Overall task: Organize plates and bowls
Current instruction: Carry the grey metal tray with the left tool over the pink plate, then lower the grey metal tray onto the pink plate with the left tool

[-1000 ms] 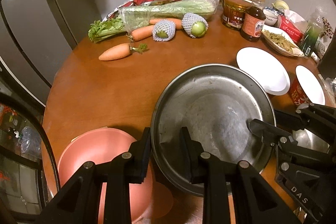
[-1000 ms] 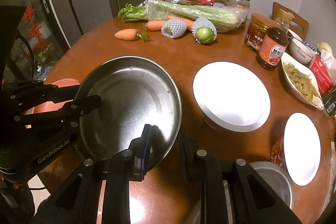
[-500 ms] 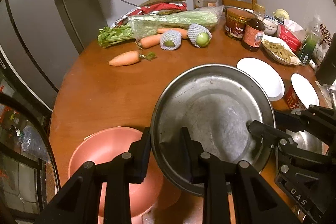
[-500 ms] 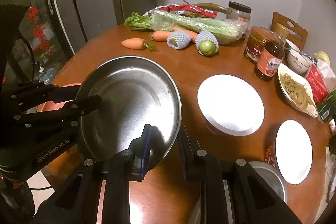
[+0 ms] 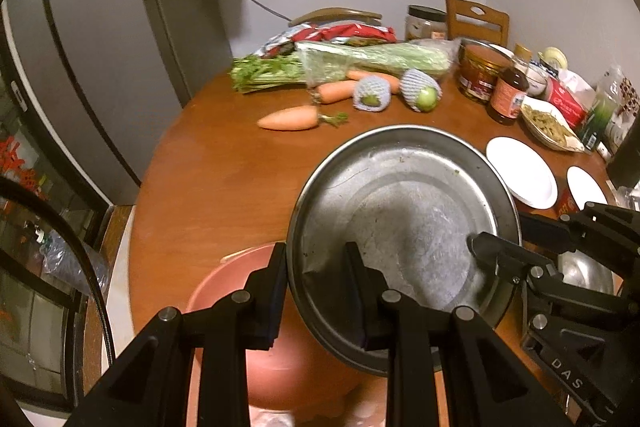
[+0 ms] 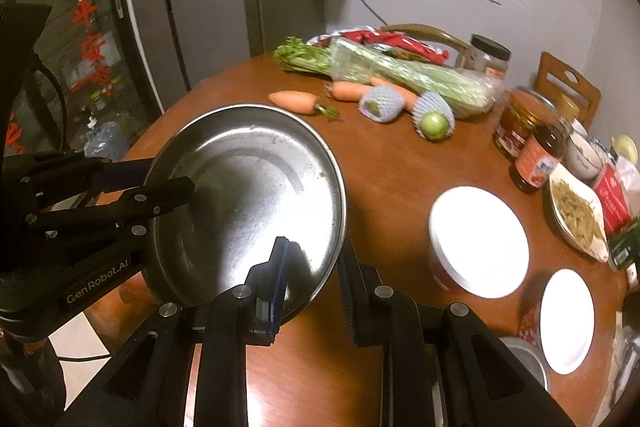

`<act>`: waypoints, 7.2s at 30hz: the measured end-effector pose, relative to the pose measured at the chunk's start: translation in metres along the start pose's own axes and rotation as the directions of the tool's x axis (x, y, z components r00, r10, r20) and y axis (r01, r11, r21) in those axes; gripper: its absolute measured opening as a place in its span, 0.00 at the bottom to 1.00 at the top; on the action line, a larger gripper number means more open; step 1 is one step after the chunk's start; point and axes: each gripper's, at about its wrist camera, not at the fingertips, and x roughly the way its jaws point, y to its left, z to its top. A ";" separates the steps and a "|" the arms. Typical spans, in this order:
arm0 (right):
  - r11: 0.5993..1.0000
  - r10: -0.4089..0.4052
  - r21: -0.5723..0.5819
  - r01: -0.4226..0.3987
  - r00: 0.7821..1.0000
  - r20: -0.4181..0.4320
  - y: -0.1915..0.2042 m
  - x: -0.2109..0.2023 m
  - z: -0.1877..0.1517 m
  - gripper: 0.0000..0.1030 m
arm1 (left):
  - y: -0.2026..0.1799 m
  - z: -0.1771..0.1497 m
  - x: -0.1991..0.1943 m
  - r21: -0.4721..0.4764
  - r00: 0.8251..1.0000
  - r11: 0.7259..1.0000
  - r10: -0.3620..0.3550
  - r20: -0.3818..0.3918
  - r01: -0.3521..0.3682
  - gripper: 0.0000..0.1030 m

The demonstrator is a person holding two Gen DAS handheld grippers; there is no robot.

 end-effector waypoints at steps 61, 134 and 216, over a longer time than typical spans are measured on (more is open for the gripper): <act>0.985 0.035 -0.162 -0.053 0.993 -0.108 0.086 0.066 0.009 0.25 | 0.072 -0.051 0.027 -0.077 0.994 0.993 0.089 -0.065 -0.093 0.27; 0.998 0.058 0.005 -0.058 0.991 -0.120 0.055 0.061 -0.006 0.40 | 0.109 -0.069 0.036 -0.233 0.996 0.972 -0.030 -0.089 0.008 0.54; 0.991 -0.014 0.131 0.016 1.000 -0.014 -0.022 0.023 -0.024 0.51 | 0.019 -0.039 0.028 -0.122 0.998 0.992 -0.033 -0.046 0.027 0.56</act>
